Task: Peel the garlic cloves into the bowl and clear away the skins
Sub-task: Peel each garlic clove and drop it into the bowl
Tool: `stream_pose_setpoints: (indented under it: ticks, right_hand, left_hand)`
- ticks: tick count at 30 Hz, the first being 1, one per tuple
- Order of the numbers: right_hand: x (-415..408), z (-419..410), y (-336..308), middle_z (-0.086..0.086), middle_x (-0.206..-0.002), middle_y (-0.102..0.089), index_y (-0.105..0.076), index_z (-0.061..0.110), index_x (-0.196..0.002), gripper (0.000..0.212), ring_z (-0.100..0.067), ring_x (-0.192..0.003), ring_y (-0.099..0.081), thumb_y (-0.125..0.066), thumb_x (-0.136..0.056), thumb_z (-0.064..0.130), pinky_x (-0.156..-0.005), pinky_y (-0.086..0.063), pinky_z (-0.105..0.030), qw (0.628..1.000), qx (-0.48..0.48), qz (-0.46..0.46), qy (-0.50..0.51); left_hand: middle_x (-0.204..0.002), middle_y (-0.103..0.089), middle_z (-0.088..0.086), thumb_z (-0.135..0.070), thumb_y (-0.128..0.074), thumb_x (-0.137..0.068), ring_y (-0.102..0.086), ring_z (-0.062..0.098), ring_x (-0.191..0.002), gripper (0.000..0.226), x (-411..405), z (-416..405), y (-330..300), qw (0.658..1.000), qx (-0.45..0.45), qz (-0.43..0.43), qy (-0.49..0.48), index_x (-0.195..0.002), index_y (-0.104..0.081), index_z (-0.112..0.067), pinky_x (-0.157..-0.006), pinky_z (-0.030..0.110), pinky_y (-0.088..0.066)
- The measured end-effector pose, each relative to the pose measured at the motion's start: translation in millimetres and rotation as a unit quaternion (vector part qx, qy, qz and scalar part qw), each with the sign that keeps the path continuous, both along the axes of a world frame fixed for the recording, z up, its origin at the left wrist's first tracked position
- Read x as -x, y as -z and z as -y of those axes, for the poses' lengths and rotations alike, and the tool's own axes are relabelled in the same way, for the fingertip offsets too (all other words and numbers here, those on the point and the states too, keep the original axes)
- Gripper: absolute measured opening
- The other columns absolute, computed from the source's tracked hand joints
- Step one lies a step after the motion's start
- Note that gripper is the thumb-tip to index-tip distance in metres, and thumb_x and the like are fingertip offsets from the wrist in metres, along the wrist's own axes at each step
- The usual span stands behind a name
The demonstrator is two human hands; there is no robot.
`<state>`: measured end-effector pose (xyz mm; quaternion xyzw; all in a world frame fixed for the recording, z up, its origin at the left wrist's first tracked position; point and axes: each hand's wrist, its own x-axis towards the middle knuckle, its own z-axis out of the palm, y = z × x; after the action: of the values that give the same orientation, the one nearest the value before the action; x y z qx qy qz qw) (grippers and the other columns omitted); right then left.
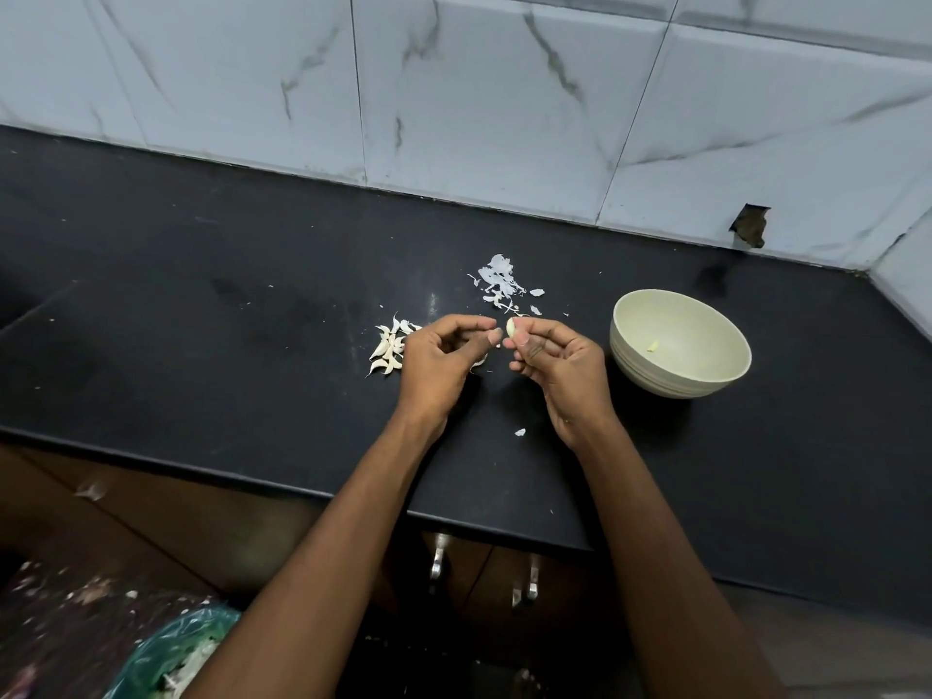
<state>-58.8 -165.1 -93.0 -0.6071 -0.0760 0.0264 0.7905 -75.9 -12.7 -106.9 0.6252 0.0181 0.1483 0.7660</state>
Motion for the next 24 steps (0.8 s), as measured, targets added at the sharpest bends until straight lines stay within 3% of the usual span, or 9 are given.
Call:
stream_pose_setpoints:
  ticks: [5, 18, 24]
  right_hand:
    - [-1.0, 0.8, 1.6, -0.005, -0.085, -0.077, -0.075, 0.009, -0.099, 0.006, -0.012, -0.081, -0.069, -0.072, -0.094, 0.007, -0.072, -0.056, -0.025, 0.999, 0.021, 0.022, 0.011]
    - [-1.4, 1.3, 6.2, -0.019, -0.094, -0.077, -0.076, 0.003, -0.099, 0.006, -0.016, -0.086, -0.072, -0.075, -0.093, 0.006, -0.071, -0.057, -0.027, 0.995, 0.063, 0.073, 0.033]
    - [-1.9, 1.4, 7.6, -0.018, -0.092, -0.077, -0.076, 0.003, -0.098, 0.006, -0.016, -0.085, -0.072, -0.075, -0.093, 0.004, -0.072, -0.058, -0.028, 0.995, 0.059, 0.074, 0.03]
  left_hand:
    - [-0.095, -0.08, 0.005, -0.011, -0.077, -0.091, -0.067, 0.007, -0.085, 0.007, 3.8, 0.7, -4.2, 0.999, -0.006, -0.002, 0.044, -0.097, -0.081, -0.008, -0.077, 0.026, -0.051]
    - [-0.105, -0.076, 0.015, -0.013, -0.08, -0.088, -0.06, 0.023, -0.091, 0.012, 3.4, -4.1, -1.8, 0.998, 0.006, 0.006, 0.055, -0.097, -0.083, -0.006, -0.08, 0.036, -0.048]
    - [-0.108, -0.073, 0.02, -0.01, -0.079, -0.089, -0.057, 0.027, -0.091, 0.012, 2.9, -4.6, -1.3, 0.998, 0.006, 0.006, 0.054, -0.098, -0.082, -0.004, -0.08, 0.039, -0.046]
